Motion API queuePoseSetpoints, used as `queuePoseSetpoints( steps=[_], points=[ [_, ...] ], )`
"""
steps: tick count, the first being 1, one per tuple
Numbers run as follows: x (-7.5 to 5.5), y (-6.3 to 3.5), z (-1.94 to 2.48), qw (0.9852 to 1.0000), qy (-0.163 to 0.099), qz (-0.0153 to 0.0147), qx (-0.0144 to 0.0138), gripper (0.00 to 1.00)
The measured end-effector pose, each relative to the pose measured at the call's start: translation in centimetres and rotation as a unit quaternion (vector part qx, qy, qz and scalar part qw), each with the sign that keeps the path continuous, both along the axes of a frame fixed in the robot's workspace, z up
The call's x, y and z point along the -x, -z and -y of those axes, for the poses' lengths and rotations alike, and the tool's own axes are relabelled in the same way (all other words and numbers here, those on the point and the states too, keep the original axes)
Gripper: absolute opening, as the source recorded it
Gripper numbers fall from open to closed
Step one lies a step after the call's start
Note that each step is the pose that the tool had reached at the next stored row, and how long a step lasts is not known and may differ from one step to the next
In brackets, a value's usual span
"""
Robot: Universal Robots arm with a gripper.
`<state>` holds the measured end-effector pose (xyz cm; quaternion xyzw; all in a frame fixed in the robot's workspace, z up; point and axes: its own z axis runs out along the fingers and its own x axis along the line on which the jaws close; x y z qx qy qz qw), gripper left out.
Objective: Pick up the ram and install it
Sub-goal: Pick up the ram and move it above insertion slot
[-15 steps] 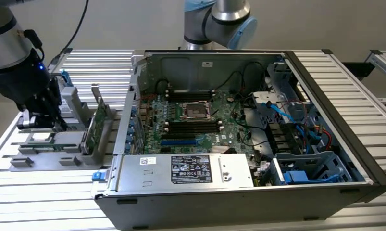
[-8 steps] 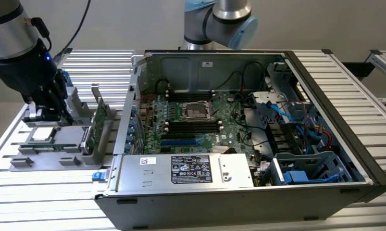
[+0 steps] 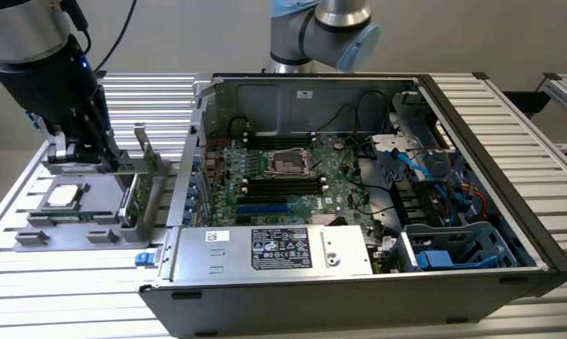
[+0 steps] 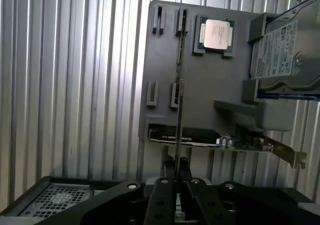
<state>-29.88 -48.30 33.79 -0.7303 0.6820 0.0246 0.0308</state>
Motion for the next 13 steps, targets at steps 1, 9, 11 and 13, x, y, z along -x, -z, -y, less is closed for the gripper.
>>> queuePoseSetpoints(
  steps=[1,9,11,13],
  points=[
    [-0.3,-0.28,0.0,1.0,0.0,0.0,-0.0008,0.14],
    [-3.0,-2.51,0.0,1.0,0.0,-0.0002,-0.0072,0.14],
    [-3.8,-3.01,0.0,1.0,0.0,-0.0003,-0.0097,0.14],
    [-4.7,-3.48,0.0,0.9999,0.0,-0.0003,-0.0123,0.14]
  ],
)
